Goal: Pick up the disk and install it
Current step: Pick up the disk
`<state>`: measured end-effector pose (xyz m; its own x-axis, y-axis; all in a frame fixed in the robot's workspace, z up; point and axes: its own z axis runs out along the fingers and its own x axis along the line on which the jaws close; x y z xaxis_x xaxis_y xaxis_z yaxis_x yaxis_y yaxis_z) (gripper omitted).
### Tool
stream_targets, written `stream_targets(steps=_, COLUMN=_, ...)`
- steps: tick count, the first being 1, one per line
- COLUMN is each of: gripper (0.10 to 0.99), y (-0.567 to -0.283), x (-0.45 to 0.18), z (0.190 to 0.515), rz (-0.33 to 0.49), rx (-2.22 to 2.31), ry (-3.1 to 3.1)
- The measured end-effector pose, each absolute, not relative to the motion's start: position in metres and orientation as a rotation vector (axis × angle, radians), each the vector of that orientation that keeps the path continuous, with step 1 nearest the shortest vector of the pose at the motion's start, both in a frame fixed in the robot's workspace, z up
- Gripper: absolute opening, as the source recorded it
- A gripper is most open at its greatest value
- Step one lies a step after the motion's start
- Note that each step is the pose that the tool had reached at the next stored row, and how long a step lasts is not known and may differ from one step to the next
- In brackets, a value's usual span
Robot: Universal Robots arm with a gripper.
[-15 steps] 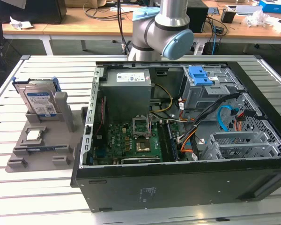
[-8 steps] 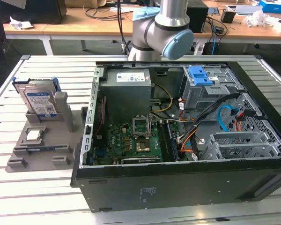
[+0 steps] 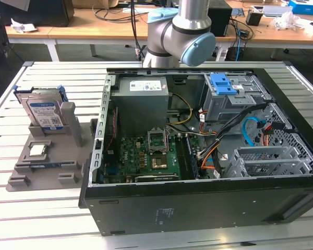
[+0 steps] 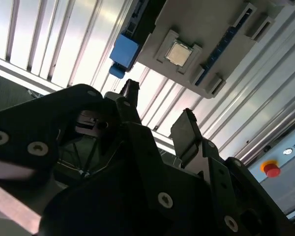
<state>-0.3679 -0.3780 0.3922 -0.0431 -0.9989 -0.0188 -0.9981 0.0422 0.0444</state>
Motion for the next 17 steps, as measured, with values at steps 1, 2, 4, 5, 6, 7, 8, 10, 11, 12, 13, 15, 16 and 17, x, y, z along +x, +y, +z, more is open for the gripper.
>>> stream_targets(steps=1, gripper=0.541, y=-0.378, x=-0.368, z=0.392, rz=-0.070, rx=2.144, ry=-2.272)
stream_targets(steps=2, gripper=0.541, y=-0.378, x=-0.368, z=0.391, rz=-0.071, rx=2.124, ry=-2.292)
stream_targets(steps=4, gripper=0.541, y=-0.378, x=-0.367, z=0.390, rz=-0.071, rx=2.093, ry=-2.321)
stream_targets(steps=5, gripper=0.541, y=-0.378, x=-0.366, z=0.389, rz=-0.071, rx=2.085, ry=-2.328)
stream_targets(steps=6, gripper=0.541, y=-0.377, x=-0.365, z=0.389, rz=-0.071, rx=2.081, ry=-2.332)
stream_targets(steps=7, gripper=0.541, y=-0.376, x=-0.363, z=0.388, rz=-0.070, rx=2.078, ry=-2.333)
stream_targets(steps=8, gripper=0.541, y=-0.374, x=-0.362, z=0.388, rz=-0.068, rx=2.078, ry=-2.333)
stream_targets(steps=10, gripper=0.541, y=-0.369, x=-0.359, z=0.388, rz=-0.066, rx=2.077, ry=-2.331)
stream_targets(steps=11, gripper=0.541, y=-0.366, x=-0.359, z=0.388, rz=-0.066, rx=2.077, ry=-2.331)
stream_targets(steps=12, gripper=0.541, y=-0.363, x=-0.358, z=0.388, rz=-0.065, rx=2.076, ry=-2.331)
stream_targets(steps=13, gripper=0.541, y=-0.361, x=-0.357, z=0.388, rz=-0.064, rx=2.076, ry=-2.331)
stream_targets(steps=15, gripper=0.541, y=-0.360, x=-0.356, z=0.388, rz=-0.064, rx=2.076, ry=-2.331)
stream_targets(steps=16, gripper=0.541, y=-0.360, x=-0.355, z=0.387, rz=-0.064, rx=2.076, ry=-2.331)
stream_targets(steps=17, gripper=0.541, y=-0.360, x=-0.355, z=0.387, rz=-0.064, rx=2.076, ry=-2.331)
